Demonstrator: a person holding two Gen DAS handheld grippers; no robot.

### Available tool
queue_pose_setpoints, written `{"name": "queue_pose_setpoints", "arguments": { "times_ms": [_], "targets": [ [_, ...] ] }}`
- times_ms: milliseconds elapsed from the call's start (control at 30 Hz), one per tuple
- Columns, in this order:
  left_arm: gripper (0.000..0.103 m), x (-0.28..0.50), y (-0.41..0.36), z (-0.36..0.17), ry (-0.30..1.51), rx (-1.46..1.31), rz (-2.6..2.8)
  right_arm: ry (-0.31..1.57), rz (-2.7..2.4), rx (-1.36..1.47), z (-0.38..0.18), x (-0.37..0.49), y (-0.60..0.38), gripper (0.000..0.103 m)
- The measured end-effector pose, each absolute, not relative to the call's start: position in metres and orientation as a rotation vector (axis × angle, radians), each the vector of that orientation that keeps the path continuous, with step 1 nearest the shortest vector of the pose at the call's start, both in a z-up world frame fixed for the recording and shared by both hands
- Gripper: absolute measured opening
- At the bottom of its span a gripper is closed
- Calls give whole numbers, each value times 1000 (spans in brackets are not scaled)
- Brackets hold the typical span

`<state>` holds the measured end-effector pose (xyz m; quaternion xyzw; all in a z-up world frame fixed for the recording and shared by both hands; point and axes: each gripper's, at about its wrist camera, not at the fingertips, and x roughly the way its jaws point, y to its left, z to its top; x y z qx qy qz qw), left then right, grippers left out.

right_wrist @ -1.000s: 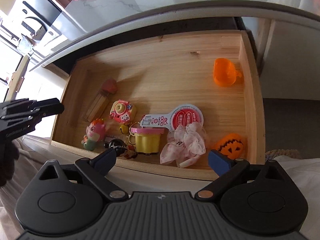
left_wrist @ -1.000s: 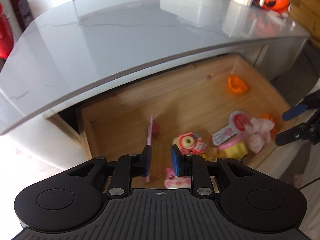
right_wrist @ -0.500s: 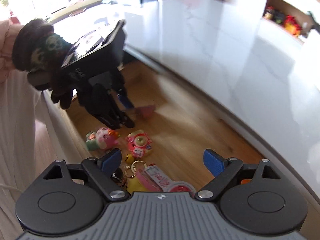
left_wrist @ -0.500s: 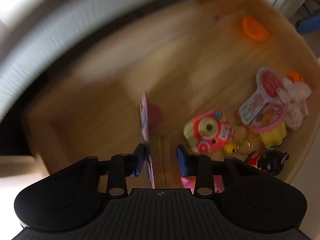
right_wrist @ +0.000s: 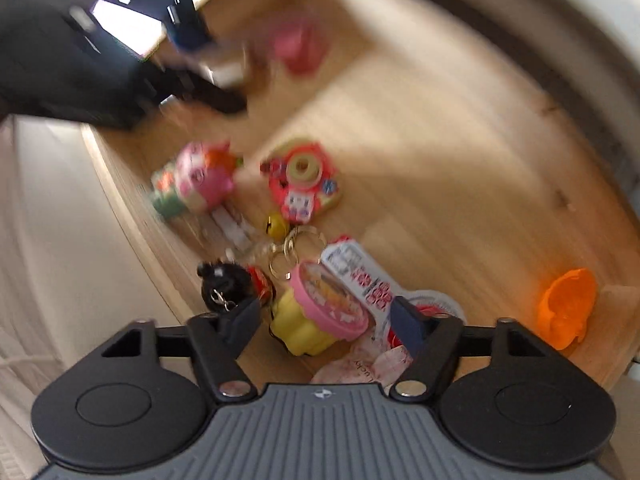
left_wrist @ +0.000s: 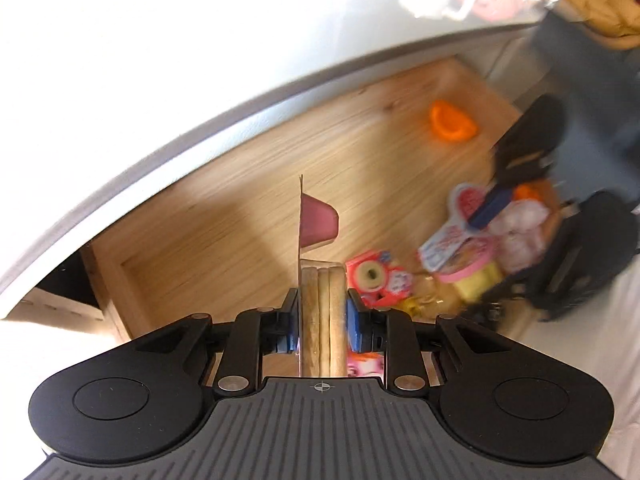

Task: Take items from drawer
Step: 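Grasp the wooden block with the left tool while the right grasps the yellow cup, then place the wooden block and yellow cup on the countertop with both tools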

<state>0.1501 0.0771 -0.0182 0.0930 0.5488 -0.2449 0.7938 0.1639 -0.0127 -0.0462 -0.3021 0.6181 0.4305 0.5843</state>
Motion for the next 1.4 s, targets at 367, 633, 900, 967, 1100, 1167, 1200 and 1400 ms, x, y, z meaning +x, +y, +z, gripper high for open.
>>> {"name": "queue_pose_setpoints", "arguments": {
  "times_ms": [367,633,900,967,1100,1167,1200,1400],
  "targets": [
    [26,137,82,0,1140,198,-608,1480,1021,-841,-49,158,1,58],
    [26,119,90,40,1014,163,-699,1303,1003,-693,29,157,-33,56],
    [26,155,128,138,749,-184,-592,986,960,-460,164,174,-70,56],
    [26,186,133,142,762,-188,-397,889,898,-428,188,192,-70,56],
    [27,224,128,107,810,-135,-210,792,731,-413,193,231,-54,56],
    [28,227,127,91,818,-103,-173,793,670,-423,177,247,-42,56],
    [28,226,132,93,811,-101,-179,801,649,-426,167,253,-37,56],
    [38,221,119,81,809,-52,-198,824,586,-434,125,268,-10,55]
  ]
}}
